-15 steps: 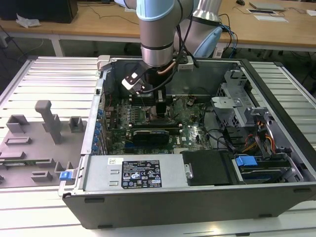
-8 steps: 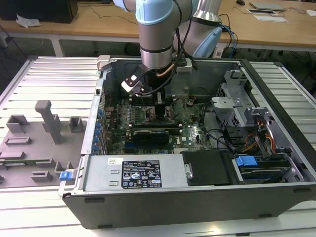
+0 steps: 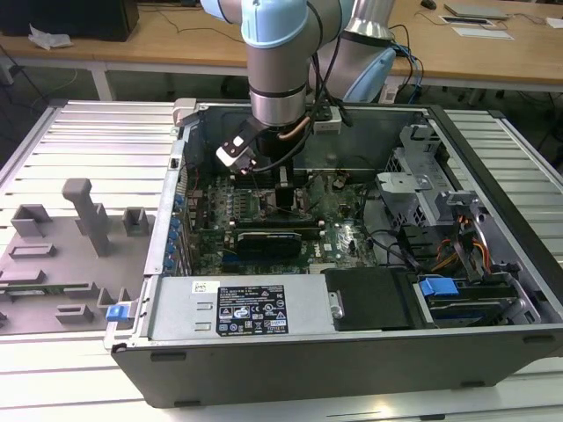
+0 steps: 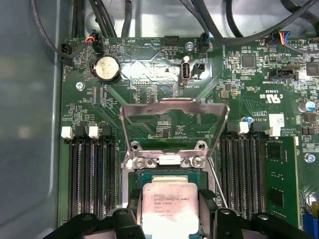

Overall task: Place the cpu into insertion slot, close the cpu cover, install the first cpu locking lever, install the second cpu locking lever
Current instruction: 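Place the cpu into insertion slot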

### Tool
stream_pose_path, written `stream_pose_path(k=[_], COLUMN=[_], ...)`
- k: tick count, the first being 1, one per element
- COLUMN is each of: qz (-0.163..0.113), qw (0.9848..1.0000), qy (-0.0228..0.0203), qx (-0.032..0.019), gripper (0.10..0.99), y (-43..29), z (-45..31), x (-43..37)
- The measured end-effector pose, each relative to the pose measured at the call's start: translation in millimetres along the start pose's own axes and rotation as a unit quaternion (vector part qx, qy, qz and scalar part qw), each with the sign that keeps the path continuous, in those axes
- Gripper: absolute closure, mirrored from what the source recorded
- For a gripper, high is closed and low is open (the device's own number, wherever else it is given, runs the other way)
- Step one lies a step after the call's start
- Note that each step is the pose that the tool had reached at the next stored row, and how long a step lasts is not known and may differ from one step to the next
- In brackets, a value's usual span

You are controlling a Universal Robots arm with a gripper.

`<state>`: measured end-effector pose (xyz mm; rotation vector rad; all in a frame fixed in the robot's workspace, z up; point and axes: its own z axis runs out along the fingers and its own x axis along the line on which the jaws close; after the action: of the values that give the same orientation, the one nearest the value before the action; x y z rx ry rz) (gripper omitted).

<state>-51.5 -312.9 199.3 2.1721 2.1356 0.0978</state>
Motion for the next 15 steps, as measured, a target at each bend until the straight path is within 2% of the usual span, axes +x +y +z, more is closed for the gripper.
stream_pose_path(k=[3,12,13,15], qz=[0.000,0.000,0.000,0.000], qw=[1.0000,1.0000,1.0000,1.0000], qy=[0.0033,0.0036,0.0036,0.0036], qx=[0.0000,0.0000,0.0001,0.0001], gripper=[0.545,0.533,0.471,0.471], y=[0.0,-0.1,-0.1,-0.1], z=[0.3,1.3,1.3,1.3], x=[0.1,0.1,0.0,0.0])
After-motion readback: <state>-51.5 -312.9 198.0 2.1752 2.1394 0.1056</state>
